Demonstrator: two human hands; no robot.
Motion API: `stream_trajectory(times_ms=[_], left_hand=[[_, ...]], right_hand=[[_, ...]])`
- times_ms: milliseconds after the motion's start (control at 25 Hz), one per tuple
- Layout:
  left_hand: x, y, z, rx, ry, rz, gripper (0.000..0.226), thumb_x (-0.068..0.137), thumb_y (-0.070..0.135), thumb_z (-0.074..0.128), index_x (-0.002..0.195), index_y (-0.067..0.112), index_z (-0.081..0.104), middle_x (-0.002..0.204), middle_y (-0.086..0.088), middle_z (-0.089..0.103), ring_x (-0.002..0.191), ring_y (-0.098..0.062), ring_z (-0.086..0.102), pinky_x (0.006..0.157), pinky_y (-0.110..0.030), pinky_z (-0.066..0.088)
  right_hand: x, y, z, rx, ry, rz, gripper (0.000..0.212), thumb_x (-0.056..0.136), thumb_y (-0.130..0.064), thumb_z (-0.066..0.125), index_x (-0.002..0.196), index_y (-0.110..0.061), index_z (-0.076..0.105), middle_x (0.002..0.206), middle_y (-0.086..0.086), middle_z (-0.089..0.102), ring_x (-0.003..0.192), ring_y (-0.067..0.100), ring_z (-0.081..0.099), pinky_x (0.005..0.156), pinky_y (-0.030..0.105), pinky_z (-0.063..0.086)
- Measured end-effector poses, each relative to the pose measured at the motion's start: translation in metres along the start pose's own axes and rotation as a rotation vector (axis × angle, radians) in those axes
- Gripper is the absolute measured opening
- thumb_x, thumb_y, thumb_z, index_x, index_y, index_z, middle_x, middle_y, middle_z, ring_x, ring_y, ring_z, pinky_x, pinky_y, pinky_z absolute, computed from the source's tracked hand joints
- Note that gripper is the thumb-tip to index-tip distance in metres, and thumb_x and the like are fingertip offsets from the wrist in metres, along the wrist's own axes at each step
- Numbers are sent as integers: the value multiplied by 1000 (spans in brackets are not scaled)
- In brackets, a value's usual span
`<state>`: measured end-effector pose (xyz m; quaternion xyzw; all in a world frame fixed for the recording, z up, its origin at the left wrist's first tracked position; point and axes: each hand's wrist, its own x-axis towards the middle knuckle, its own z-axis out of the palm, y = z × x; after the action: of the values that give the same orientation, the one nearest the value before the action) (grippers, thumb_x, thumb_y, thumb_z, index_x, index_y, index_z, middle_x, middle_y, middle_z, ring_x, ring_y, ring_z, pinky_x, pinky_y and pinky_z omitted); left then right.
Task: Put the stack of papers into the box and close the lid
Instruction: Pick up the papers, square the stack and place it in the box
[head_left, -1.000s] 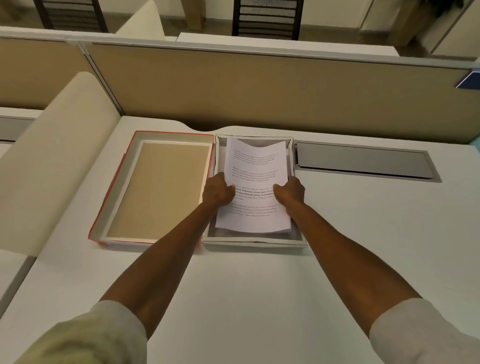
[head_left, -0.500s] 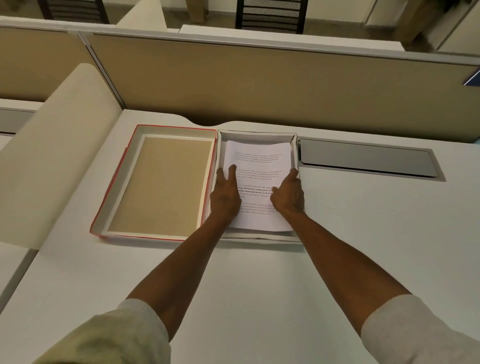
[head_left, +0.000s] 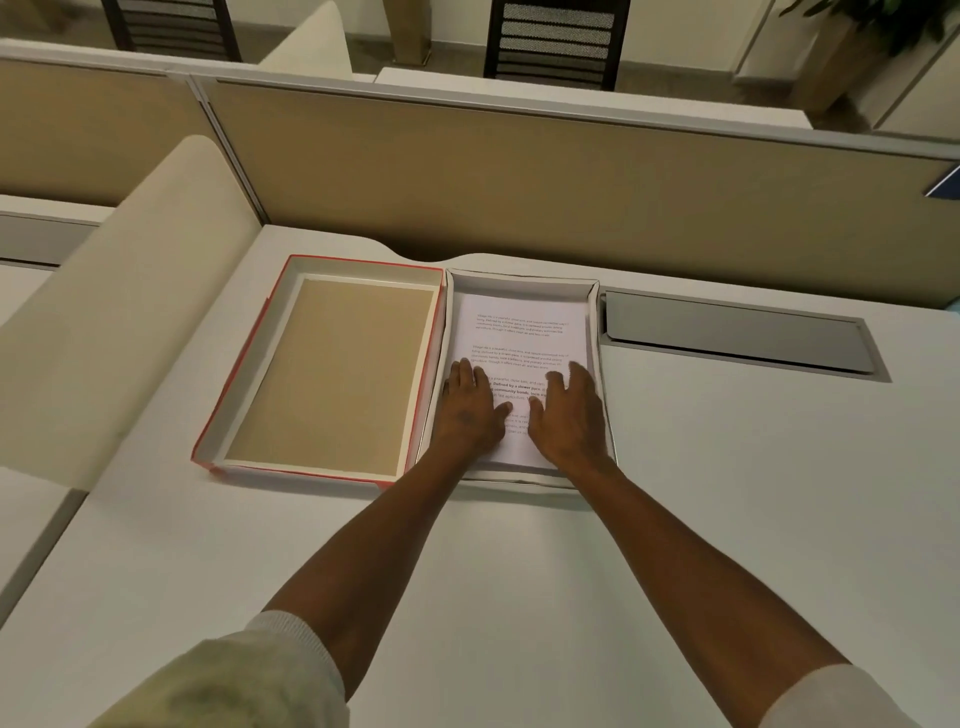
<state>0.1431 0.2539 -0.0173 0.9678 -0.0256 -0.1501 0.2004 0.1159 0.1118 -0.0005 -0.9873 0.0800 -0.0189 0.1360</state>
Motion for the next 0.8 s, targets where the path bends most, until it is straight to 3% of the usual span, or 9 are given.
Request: stream_trajectory(times_ms=[160,320,560,800], left_hand=[[-5,1,3,6,31,20,82,104,50,41,161,7,2,170,-14,-8,157,-32,-9,126,-44,0],[-19,-7,3,-40,64,107,77,104,52,37,162,15,1,171,-9,-8,157,-27,-8,129,-45,3],[-69,-33,-10,-380,280,195,65,98,49,51,153,18,37,162,-6,35,148,-27,33,120,-48,32],[-104,-109,-28,-359,455,35,57,100,36,58,150,13,44,157,-12,42,146,-30,38,117,-46,39]], right_hand=[[-26,5,6,-51,-119,-84,48,97,-40,55,136,-12,53,146,10,50,130,26,48,104,37,44],[-31,9,0,-33,-191,-105,54,99,-43,52,143,-13,46,152,10,43,137,26,43,109,38,41],[-51,-19,-2,137,-165,-161,55,97,-46,55,144,-19,48,154,4,44,139,24,41,114,39,35],[-89,-89,19,151,-190,-458,58,98,-46,50,150,-23,40,162,1,32,150,24,25,122,44,20]])
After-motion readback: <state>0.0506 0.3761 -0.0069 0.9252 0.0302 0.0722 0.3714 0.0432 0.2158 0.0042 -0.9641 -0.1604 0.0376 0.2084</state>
